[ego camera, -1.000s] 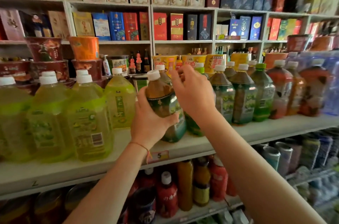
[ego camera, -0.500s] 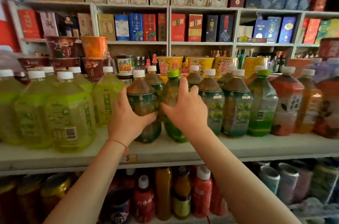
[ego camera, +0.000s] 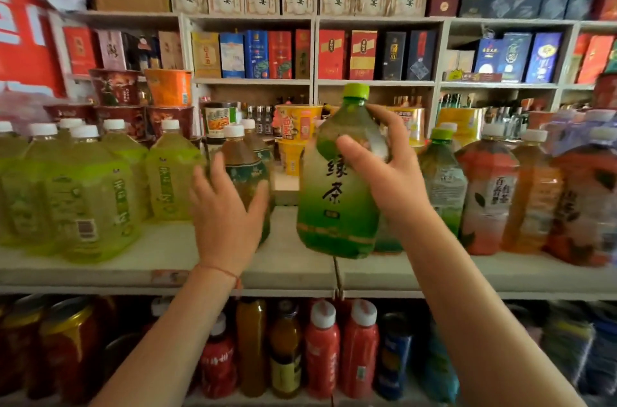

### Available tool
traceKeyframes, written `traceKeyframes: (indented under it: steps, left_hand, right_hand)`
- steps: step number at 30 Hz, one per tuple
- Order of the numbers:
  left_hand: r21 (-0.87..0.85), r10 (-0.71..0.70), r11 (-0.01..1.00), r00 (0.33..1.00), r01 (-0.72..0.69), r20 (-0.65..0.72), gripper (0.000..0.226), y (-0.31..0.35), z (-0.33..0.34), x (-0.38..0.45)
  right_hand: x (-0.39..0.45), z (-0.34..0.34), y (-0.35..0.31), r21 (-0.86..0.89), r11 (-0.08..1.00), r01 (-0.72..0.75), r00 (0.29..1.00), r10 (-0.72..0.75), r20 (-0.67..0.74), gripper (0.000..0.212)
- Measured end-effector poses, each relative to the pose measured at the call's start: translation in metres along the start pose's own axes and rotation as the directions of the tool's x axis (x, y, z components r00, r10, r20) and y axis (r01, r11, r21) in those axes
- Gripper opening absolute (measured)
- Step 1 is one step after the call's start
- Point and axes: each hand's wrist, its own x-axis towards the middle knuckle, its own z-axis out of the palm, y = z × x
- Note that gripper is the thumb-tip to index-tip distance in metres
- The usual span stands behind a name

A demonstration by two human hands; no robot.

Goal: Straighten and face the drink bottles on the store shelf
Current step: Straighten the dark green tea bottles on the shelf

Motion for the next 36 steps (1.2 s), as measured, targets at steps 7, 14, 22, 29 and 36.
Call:
traceKeyframes:
  steps: [7,14,22,29,36]
  left_hand:
    - [-0.483,0.334,0.872,0.820,-0.082,0.465,0.080,0.127,0.030,-0.051]
    - [-0.445,0.188,0.894,0.855,0.056,0.484,0.107,0.164,0.084,-0.083]
    - [-0.320,0.247,0.939,0.890,-0.123,0.384,0.100,0.171,0.108,-0.108]
    - [-0.186,0.422,0.881,0.901,-0.434,-0.102,0.034,0.164,0.089,-0.055]
    - [-0.062,0.085,0.993,0.972,-0.101,-0.221,0.058,0.098,0.049,-0.006]
  right_hand:
    - [0.005,-0.090,0.012,0.116,0.993,-0.010,0.998,0.016,-0.054,0.051]
    - [0.004,-0.148,0.033,0.033,0.995,0.091,0.996,-0.092,0.018,0.031]
    - [0.011,-0.152,0.038,-0.380,0.912,0.156,0.947,-0.248,-0.206,0.025]
    - [0.007,-0.116,0.047,-0.835,0.459,0.303,0.710,-0.693,-0.123,0.032]
    - [0.003,-0.039,0.047,-0.702,0.517,0.489,0.823,-0.540,0.175,0.028]
